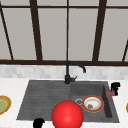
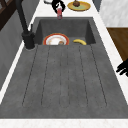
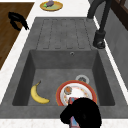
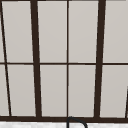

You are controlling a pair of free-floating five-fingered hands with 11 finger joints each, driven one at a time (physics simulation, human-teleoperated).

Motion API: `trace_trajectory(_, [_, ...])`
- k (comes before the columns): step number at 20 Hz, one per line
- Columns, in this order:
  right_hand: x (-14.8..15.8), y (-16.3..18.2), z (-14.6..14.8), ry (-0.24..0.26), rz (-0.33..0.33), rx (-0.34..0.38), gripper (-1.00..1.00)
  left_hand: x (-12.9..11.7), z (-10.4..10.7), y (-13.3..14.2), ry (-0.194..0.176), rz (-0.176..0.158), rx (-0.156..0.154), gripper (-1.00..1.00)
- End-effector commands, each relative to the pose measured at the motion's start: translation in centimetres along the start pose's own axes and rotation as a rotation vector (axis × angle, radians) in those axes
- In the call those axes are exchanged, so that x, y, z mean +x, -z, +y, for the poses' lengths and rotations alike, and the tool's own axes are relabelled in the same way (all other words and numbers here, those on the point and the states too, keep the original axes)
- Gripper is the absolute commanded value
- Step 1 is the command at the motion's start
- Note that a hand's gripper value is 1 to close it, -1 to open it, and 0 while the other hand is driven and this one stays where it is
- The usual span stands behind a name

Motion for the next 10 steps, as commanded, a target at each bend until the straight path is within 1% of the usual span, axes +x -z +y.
trace_trajectory(1, [-2.2, -0.4, 0.3, 0.02, -0.033, 0.004, 1.0, 0.0, 0.0, 0.0, 0.0, 0.0, 0.0, 0.0])
trace_trajectory(4, [-3.8, -0.8, -0.3, 0.031, -0.044, 0.01, 1.0, 0.0, 0.0, 0.0, 0.0, 0.0, 0.0, 0.0])
trace_trajectory(8, [-5.7, -0.8, 0.2, 0.018, -0.049, 0.041, 1.0, 0.0, 0.0, 0.0, 0.001, 0.0, 0.0, 0.0])
trace_trajectory(9, [-6.3, -0.9, 0.2, 0.019, -0.049, 0.043, 1.0, 0.0, 0.0, 0.0, 0.001, 0.0, 0.0, 0.0])
trace_trajectory(10, [-7.0, -1.6, 0.6, 0.027, -0.038, 0.029, 1.0, 0.0, 0.0, 0.0, 0.001, 0.0, 0.0, 0.0])
